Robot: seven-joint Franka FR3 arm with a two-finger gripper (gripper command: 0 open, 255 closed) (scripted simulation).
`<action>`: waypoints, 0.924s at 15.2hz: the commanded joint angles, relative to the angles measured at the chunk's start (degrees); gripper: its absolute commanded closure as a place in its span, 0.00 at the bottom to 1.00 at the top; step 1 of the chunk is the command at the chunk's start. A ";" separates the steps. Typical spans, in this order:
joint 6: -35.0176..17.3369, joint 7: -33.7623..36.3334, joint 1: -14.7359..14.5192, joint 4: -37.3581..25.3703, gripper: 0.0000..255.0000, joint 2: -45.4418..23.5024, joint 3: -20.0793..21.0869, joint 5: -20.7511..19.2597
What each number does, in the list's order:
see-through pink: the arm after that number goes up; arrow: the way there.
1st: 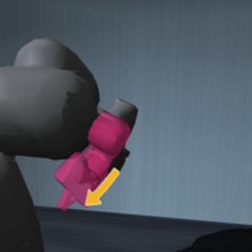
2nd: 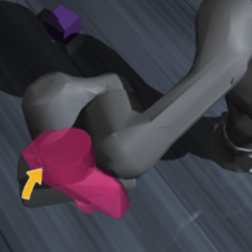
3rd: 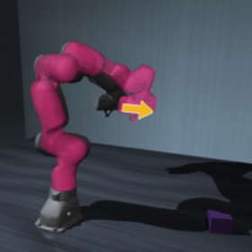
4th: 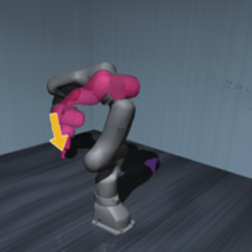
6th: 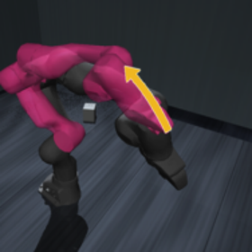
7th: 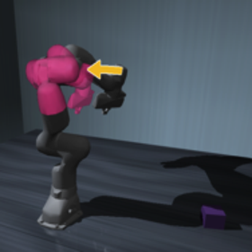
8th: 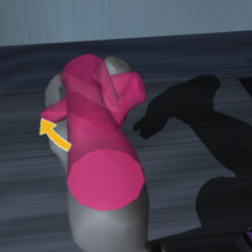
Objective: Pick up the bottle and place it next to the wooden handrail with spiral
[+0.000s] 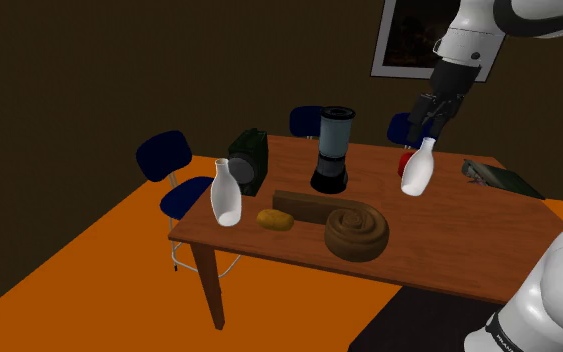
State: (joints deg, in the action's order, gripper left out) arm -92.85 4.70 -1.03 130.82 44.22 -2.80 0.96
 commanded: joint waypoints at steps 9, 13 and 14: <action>-6.10 -12.30 2.30 2.35 0.00 -3.53 -9.95 -5.72; -9.50 -18.42 3.01 1.76 0.00 -7.17 -15.13 -7.89; -10.36 -19.97 3.12 1.42 0.00 -8.26 -16.44 -8.31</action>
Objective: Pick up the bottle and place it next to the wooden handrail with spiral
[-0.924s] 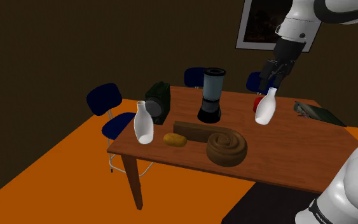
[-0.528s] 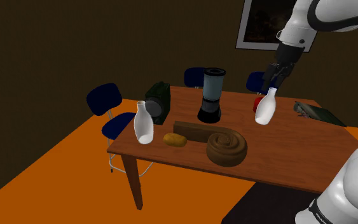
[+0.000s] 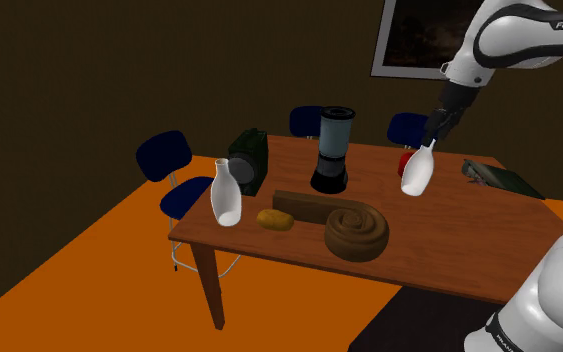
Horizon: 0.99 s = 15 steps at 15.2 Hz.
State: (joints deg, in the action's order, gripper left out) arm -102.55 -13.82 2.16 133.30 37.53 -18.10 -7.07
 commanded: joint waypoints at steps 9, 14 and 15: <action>-8.16 -16.29 -0.53 -7.43 0.00 -14.68 -13.29 -0.30; -11.40 -26.13 -1.67 -13.58 0.00 -24.74 -20.36 4.06; -11.87 -28.34 -1.84 -15.05 0.00 -27.07 -21.73 5.49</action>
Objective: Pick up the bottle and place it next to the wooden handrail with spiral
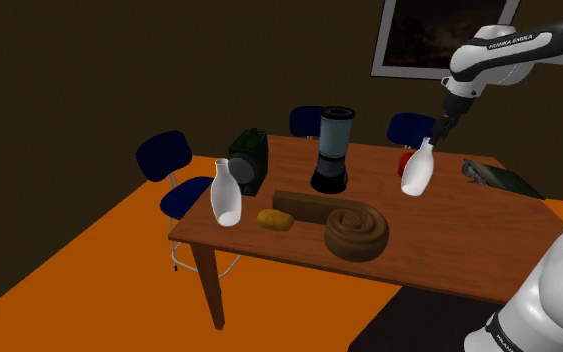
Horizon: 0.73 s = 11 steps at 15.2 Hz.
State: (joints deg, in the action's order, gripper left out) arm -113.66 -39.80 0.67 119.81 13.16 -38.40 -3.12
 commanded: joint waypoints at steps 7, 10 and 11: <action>-0.94 -19.21 3.04 -14.57 0.00 -21.93 -7.28 16.28; 0.73 -25.07 7.80 -21.68 0.00 -30.28 -6.53 22.52; 0.08 -25.19 7.99 -21.23 0.00 -30.51 -6.23 22.71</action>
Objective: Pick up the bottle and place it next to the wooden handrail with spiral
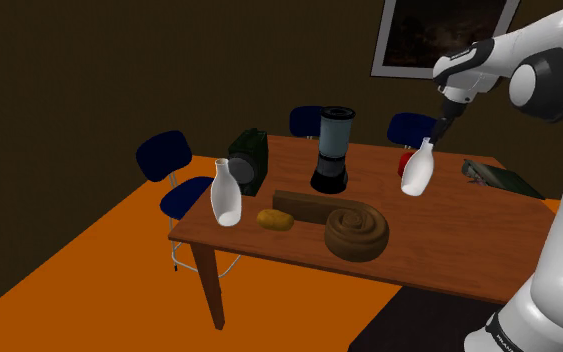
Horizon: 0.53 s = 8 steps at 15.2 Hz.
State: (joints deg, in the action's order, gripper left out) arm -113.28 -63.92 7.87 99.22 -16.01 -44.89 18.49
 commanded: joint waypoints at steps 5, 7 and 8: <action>-3.39 -1.99 1.09 1.38 0.00 -2.88 1.00 2.56; -4.33 -2.32 1.20 1.94 0.00 -3.42 1.25 3.08; -4.33 -2.31 1.20 1.95 0.00 -3.42 1.25 3.08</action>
State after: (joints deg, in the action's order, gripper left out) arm -117.30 -66.12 9.05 100.93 -19.36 -43.67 21.46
